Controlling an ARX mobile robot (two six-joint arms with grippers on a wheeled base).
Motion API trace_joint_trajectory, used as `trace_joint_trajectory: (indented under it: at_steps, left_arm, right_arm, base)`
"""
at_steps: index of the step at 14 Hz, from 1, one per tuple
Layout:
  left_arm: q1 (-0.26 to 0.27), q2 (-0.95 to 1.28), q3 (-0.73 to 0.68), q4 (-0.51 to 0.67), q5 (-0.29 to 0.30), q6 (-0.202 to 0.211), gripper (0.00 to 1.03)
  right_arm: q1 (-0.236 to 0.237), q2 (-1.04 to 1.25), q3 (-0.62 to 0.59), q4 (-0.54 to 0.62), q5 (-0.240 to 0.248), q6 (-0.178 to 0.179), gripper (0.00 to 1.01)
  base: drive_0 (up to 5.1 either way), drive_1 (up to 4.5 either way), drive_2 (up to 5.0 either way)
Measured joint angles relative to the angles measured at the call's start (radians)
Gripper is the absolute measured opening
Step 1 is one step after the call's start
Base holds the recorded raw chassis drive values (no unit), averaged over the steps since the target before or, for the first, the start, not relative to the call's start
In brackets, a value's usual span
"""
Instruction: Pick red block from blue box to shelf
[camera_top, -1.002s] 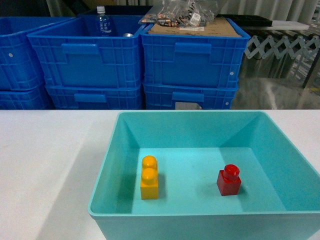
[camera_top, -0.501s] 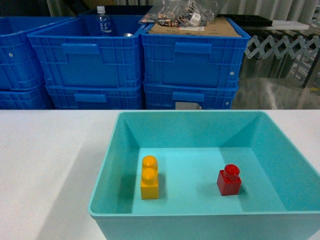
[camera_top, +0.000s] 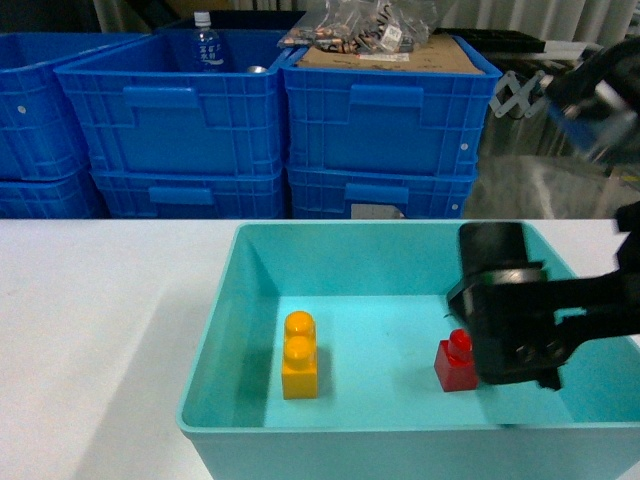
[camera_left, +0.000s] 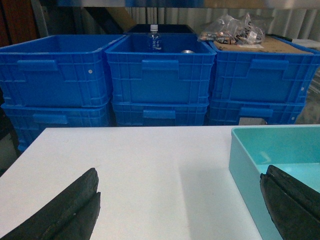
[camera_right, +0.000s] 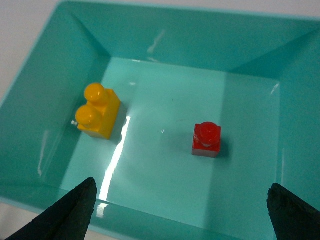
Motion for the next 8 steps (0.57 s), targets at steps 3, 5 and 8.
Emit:
trace_joint_trajectory:
  at_steps: [3, 5, 8]
  left_arm:
    - [0.000, 0.000, 0.000, 0.000, 0.000, 0.000, 0.98]
    - [0.000, 0.000, 0.000, 0.000, 0.000, 0.000, 0.98]
    - [0.000, 0.000, 0.000, 0.000, 0.000, 0.000, 0.98]
  right_arm:
    - [0.021, 0.163, 0.010, 0.107, 0.026, -0.029, 0.98]
    - [0.026, 0.277, 0.053, 0.143, 0.039, -0.053, 0.98]
    - [0.003, 0.417, 0.165, 0.117, 0.075, -0.043, 0.98]
  base:
    - [0.0, 0.00, 0.0]
    - [0.0, 0.00, 0.0]
    - [0.0, 0.00, 0.0]
